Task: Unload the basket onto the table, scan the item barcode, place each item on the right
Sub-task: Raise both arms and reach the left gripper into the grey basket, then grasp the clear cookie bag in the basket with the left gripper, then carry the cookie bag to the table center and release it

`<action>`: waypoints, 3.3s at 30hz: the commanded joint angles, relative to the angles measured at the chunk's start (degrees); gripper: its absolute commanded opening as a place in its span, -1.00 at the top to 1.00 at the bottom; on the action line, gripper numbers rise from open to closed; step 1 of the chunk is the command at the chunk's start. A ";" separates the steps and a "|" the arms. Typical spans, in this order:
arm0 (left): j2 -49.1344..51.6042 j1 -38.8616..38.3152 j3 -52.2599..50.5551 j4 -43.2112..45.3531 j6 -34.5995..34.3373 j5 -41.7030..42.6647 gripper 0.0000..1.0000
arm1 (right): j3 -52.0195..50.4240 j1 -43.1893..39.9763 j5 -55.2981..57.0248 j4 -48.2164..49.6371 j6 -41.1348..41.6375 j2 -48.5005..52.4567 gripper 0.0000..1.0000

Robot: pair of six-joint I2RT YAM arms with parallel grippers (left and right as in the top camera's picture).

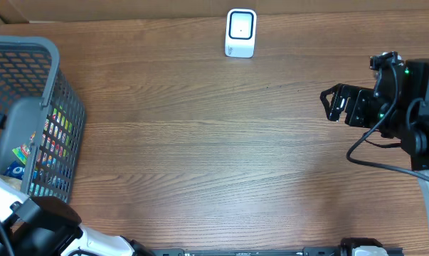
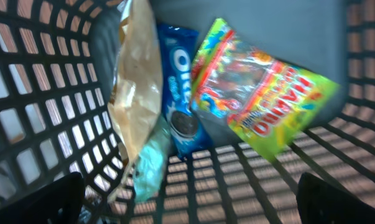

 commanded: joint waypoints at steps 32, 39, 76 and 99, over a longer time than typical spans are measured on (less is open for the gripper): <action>0.20 5.40 -40.52 35.23 -1.57 -5.55 0.92 | 1.55 -0.13 -0.76 -1.75 -4.63 2.29 -1.00; -0.04 2.75 -24.30 24.11 1.03 0.26 0.92 | 1.55 -0.13 -0.79 -0.81 -4.61 2.29 -1.00; -6.29 -58.45 -7.04 -3.43 -10.45 -21.86 0.91 | 1.55 -0.13 -0.81 -0.70 -4.37 2.29 -1.00; 16.41 -74.51 -31.56 14.19 -19.12 -30.80 0.91 | 1.55 -0.13 -0.81 -0.87 -4.37 2.29 -1.00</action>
